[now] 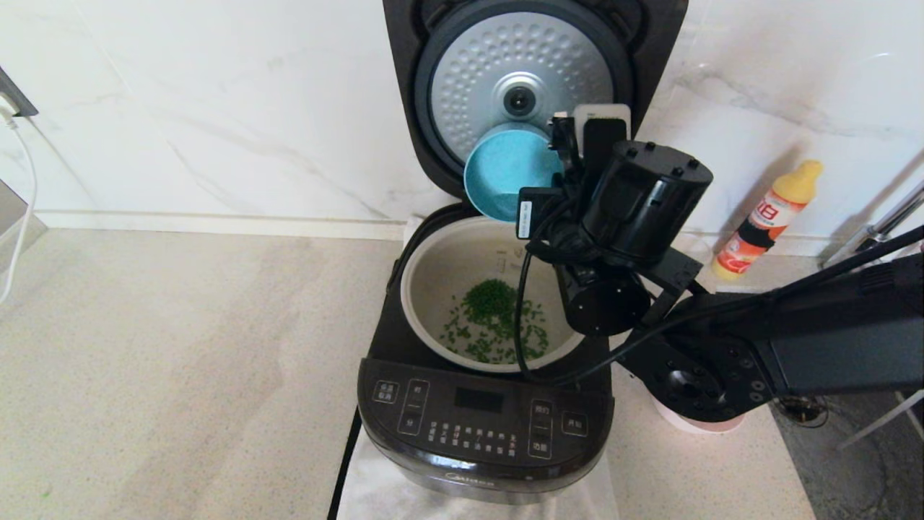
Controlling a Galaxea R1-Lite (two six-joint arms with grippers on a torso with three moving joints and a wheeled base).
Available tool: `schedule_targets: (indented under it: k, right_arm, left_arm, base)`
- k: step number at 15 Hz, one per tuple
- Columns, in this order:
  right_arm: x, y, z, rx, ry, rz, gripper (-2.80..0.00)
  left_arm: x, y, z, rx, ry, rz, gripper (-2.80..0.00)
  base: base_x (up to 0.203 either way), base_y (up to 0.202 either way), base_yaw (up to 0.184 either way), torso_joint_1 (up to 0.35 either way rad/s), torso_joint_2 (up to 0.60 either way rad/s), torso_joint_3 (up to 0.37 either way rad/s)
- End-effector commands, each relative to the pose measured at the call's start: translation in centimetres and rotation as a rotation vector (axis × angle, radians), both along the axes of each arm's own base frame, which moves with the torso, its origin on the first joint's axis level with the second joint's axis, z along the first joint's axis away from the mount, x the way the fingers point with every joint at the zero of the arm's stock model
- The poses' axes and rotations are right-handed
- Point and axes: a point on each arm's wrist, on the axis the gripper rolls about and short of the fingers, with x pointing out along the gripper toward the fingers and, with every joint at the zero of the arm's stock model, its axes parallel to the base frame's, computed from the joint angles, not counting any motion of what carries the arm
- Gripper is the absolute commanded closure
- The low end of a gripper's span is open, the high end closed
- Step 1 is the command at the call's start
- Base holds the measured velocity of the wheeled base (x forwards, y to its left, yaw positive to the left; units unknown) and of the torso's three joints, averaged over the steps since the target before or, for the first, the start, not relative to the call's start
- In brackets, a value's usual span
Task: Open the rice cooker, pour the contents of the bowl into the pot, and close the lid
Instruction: Pour the water from the bowl into the rice cooker
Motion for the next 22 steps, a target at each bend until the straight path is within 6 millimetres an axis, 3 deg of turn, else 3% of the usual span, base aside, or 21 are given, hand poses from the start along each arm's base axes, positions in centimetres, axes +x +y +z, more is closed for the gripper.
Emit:
schedule_targets:
  k: [1,5,11,14,18,22]
  right_arm:
    - [-1.2,0.5,0.1,0.005,-0.024,0.019,0.0]
    - [-3.9,-0.4,3.2,0.038,-0.045,0.018,0.0]
    - [-8.8,-4.9,7.7,-0.071,0.093,-0.035,0.0]
    - [-11.1,-8.3,8.6,-0.157,0.202,-0.095,0.0]
    - [-13.2,-14.6,8.1,-0.234,0.385,-0.223,0.0]
    - [-14.1,-20.7,6.8,-0.204,0.595,-0.303,0.0]
  left_arm:
    - [0.1,0.0,-0.2,0.0,0.008,0.001,0.0]
    - [0.1,0.0,-0.2,0.0,0.008,0.001,0.0]
    - [0.1,0.0,-0.2,0.0,0.008,0.001,0.0]
    - [0.1,0.0,-0.2,0.0,0.008,0.001,0.0]
    - [0.1,0.0,-0.2,0.0,0.008,0.001,0.0]
    - [0.1,0.0,-0.2,0.0,0.008,0.001,0.0]
  base:
    - [0.0,0.0,0.0,0.0,0.0,0.0]
    - [0.0,0.0,0.0,0.0,0.0,0.0]
    - [0.0,0.0,0.0,0.0,0.0,0.0]
    - [0.0,0.0,0.0,0.0,0.0,0.0]
    - [0.0,0.0,0.0,0.0,0.0,0.0]
    - [0.0,0.0,0.0,0.0,0.0,0.0]
